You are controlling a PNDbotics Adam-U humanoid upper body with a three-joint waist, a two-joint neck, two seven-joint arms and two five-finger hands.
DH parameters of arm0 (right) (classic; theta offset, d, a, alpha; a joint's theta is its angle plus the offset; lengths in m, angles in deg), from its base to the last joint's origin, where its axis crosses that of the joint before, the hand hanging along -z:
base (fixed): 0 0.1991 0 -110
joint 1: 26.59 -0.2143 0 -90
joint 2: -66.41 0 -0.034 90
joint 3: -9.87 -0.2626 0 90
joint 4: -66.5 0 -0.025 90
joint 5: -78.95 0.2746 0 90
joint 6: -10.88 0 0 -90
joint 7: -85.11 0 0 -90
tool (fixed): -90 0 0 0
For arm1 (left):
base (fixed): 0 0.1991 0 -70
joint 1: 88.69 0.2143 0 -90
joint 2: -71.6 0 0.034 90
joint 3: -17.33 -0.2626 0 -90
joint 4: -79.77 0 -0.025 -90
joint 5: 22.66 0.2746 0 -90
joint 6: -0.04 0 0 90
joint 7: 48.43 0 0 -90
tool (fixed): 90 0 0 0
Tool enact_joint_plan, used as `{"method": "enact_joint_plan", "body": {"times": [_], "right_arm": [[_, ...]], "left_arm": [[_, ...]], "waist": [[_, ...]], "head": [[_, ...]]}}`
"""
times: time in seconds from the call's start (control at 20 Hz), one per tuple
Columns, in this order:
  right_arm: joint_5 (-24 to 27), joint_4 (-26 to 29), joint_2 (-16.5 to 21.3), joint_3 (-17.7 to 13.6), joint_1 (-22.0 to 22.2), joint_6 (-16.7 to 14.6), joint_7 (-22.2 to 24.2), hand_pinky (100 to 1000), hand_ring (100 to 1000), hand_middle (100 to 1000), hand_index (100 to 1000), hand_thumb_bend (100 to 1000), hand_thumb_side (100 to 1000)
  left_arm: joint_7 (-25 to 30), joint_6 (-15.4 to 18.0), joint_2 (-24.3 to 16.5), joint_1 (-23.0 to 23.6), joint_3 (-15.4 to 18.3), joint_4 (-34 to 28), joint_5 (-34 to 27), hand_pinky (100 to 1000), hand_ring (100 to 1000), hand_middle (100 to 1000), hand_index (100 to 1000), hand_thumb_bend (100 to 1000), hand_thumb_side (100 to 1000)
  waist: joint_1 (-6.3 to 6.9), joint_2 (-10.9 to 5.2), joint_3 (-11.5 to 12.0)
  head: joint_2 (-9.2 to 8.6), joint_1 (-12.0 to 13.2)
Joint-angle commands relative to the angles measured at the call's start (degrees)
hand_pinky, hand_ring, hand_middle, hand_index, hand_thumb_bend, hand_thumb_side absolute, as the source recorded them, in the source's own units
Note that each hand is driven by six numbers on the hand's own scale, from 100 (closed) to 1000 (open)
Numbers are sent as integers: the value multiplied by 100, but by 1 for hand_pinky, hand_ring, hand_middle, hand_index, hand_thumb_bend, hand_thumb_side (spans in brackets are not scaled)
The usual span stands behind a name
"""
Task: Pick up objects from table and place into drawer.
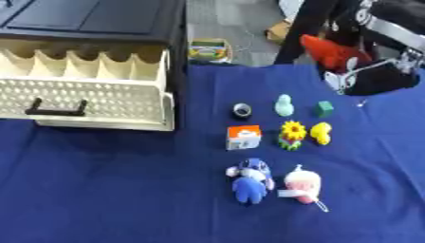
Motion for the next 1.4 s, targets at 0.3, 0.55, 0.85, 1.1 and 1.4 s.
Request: {"method": "enact_joint_plan", "body": {"times": [0.3,0.55,0.85,1.1,1.4], "right_arm": [[-22,42,-736,299,-1040,507,672,272,408,262,419,100,193],[-253,-417,-1428,354,-1750,673,1104,263,399,248,411,100,193],[-657,-1169,-2264,310,-2387,559,1235,260,393,241,410,100,193],[-961,-1707,-2821,296,-2636,347,1120,257,390,238,409,100,193],[-1148,-2143,-3268,270,-2794,218,980,254,386,234,407,100,194]], "left_arm": [[25,-32,-112,-86,50,-67,-19,100,100,100,705,497,887],[22,11,-57,-129,48,-67,-62,100,100,100,680,498,885],[49,156,106,-263,23,-67,-124,100,100,100,681,491,892],[99,289,317,-423,-2,-67,-104,100,100,100,685,490,896],[152,328,487,-567,-43,-67,-106,100,100,100,684,492,896]], "waist": [[11,-182,15],[21,-193,35],[54,-135,127],[51,-70,223],[47,3,338]], "head": [[46,-30],[22,-75],[-56,-130],[-126,-153],[-245,-237]]}}
